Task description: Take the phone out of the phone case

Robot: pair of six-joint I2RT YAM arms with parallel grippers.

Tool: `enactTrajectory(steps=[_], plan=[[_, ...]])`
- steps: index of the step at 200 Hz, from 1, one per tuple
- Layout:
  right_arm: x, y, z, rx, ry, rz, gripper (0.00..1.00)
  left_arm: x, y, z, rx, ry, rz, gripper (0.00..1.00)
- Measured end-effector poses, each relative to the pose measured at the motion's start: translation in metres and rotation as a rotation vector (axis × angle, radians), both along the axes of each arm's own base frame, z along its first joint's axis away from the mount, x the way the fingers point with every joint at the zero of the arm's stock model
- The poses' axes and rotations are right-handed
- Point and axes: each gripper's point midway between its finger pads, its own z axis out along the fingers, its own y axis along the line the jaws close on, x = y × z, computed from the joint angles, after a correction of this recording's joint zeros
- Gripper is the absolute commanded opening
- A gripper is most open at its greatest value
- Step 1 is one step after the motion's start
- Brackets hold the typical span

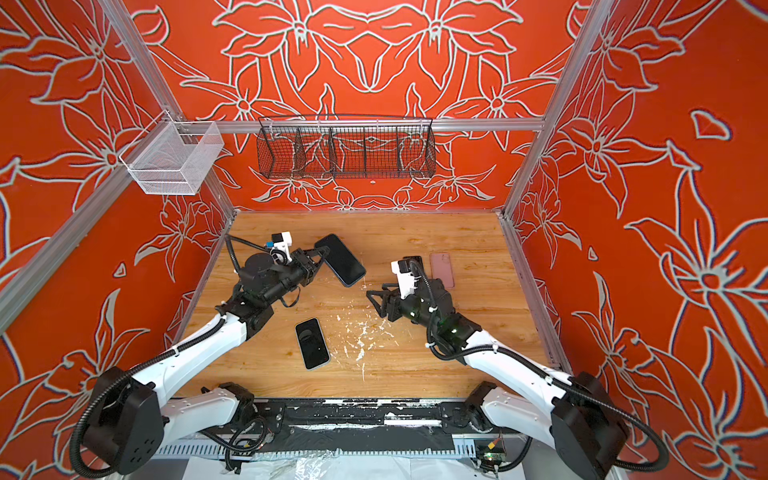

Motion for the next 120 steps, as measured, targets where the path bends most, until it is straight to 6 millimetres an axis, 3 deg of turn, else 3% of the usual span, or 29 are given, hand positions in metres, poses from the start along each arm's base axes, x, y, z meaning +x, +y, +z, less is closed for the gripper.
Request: enactTrajectory(steps=[26, 40, 77, 120], plan=[[-0.006, -0.011, -0.003, -0.079, 0.038, 0.035, 0.85, -0.007, -0.009, 0.004, 0.161, -0.016, -0.098, 0.00], [-0.009, -0.013, 0.000, -0.112, 0.042, 0.059, 0.97, -0.011, -0.013, 0.010, 0.240, -0.027, -0.156, 0.00], [-0.015, -0.009, 0.015, -0.181, 0.044, 0.151, 0.97, -0.019, -0.024, 0.022, 0.409, -0.072, -0.314, 0.00], [-0.022, 0.011, 0.018, -0.213, 0.094, 0.316, 0.91, -0.035, -0.030, 0.009, 0.416, -0.114, -0.517, 0.00]])
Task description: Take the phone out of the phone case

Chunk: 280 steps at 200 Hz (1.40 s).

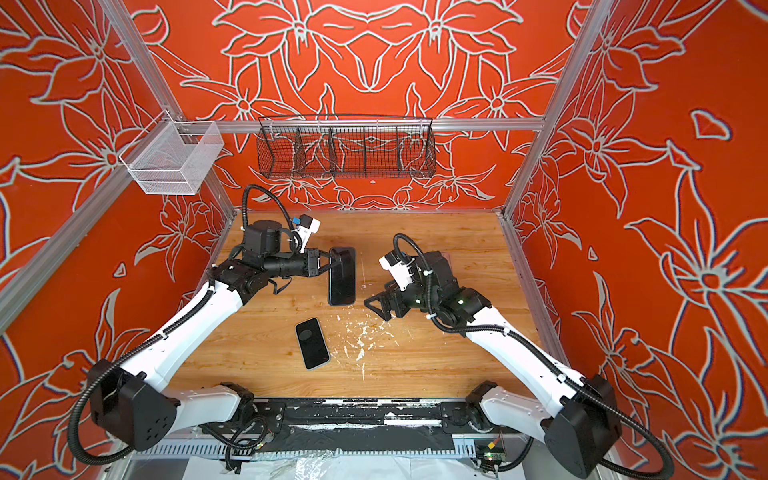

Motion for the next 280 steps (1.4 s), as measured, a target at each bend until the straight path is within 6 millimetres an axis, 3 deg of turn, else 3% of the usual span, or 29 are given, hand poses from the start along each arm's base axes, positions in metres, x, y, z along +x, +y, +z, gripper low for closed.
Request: enactTrajectory(steps=[39, 121, 206, 250, 280], plan=[[-0.008, 0.012, -0.002, 0.001, 0.051, 0.110, 0.86, 0.006, 0.006, -0.013, -0.040, 0.039, -0.070, 0.00], [-0.024, 0.043, -0.022, -0.021, 0.104, 0.254, 0.75, -0.013, -0.005, 0.007, -0.158, -0.016, -0.236, 0.00], [-0.039, 0.057, -0.001, 0.052, 0.089, 0.351, 0.56, -0.021, -0.006, 0.005, -0.181, -0.014, -0.261, 0.00], [-0.040, 0.062, -0.001, 0.064, 0.105, 0.377, 0.53, -0.025, -0.005, 0.008, -0.207, -0.018, -0.252, 0.00], [-0.042, 0.063, -0.001, 0.070, 0.110, 0.386, 0.45, -0.027, -0.005, 0.010, -0.219, -0.007, -0.253, 0.00]])
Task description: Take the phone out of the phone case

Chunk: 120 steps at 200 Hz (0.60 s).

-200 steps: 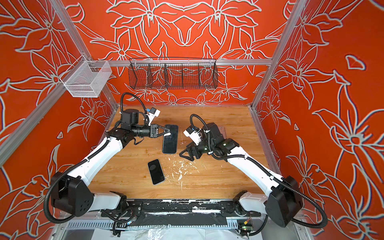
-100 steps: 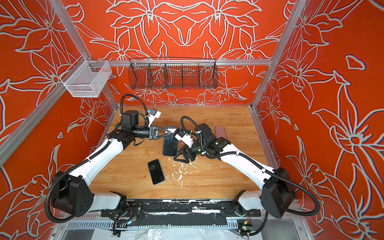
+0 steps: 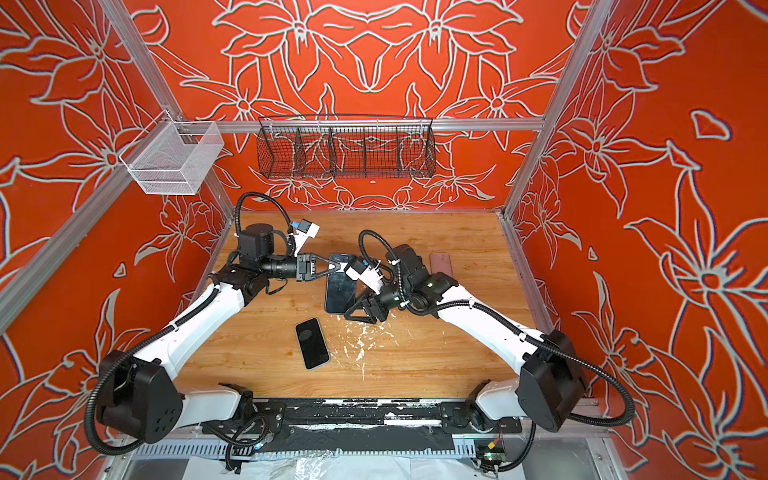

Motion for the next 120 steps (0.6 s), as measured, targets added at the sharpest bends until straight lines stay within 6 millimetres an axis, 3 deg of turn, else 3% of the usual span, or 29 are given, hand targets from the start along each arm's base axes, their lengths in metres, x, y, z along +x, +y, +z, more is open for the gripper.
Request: enactTrajectory(steps=[52, 120], plan=[[-0.0038, 0.0030, 0.0006, 0.002, 0.005, 0.008, 0.30, -0.0055, -0.0006, 0.0050, -0.013, -0.003, -0.021, 0.00], [-0.0067, 0.0046, 0.0007, -0.003, 0.033, 0.001, 0.20, -0.0040, -0.0037, 0.0072, -0.049, -0.015, -0.054, 0.00]])
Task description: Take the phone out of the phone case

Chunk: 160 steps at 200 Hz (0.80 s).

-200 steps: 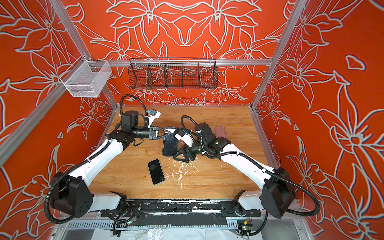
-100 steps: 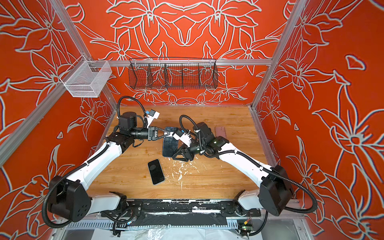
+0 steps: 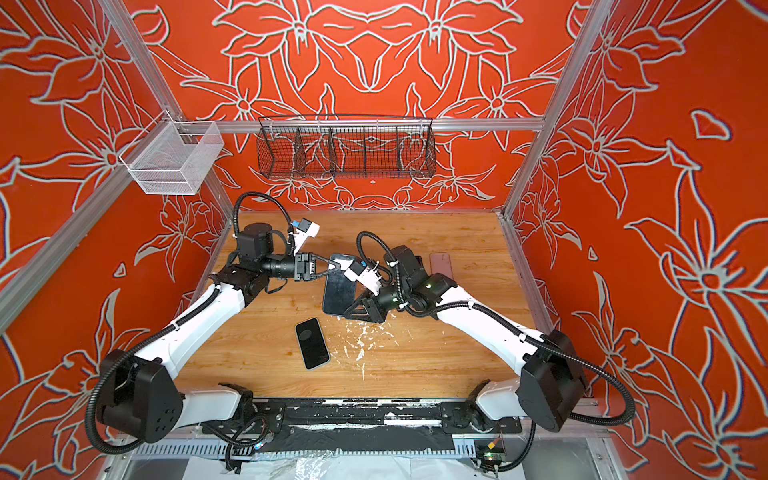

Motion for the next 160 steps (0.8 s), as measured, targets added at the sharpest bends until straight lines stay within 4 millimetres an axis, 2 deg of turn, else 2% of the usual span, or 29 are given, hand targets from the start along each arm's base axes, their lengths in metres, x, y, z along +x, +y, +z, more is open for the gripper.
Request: enactTrajectory(steps=[77, 160], plan=[[0.004, -0.001, -0.002, -0.013, 0.000, -0.025, 0.13, 0.004, -0.003, 0.001, -0.026, -0.031, -0.037, 0.00], [0.012, -0.003, -0.008, -0.052, -0.053, -0.056, 0.13, 0.013, -0.008, -0.004, -0.044, -0.043, -0.079, 0.00]])
